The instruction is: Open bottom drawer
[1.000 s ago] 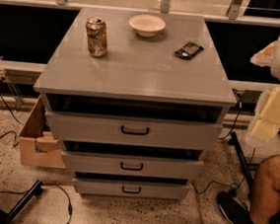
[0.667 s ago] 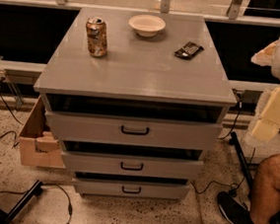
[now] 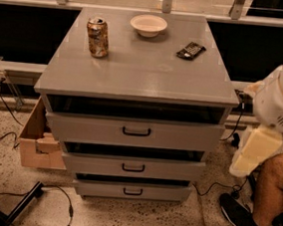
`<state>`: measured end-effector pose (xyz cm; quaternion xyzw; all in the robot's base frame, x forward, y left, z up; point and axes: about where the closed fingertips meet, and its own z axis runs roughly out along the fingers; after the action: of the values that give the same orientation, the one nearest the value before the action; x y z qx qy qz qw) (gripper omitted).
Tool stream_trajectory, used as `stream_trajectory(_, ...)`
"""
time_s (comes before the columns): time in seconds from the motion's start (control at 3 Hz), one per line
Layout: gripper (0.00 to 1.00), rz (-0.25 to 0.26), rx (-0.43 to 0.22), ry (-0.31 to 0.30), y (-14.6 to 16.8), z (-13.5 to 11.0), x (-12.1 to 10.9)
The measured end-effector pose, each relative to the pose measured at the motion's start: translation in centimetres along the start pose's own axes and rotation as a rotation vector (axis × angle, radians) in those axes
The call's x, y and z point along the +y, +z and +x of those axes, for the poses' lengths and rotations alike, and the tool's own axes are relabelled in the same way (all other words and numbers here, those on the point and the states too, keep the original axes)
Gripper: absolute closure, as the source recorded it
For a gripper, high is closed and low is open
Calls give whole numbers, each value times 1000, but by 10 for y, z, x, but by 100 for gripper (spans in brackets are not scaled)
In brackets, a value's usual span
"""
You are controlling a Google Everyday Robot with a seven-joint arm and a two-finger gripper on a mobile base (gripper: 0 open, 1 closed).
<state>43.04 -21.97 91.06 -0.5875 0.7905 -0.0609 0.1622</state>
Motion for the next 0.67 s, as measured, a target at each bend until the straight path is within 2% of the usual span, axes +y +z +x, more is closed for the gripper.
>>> stream_trajectory(0.33, 0, 18, 63, 18, 40, 15, 17)
stream_trajectory(0.67, 0, 26, 118, -1, 90, 20, 32)
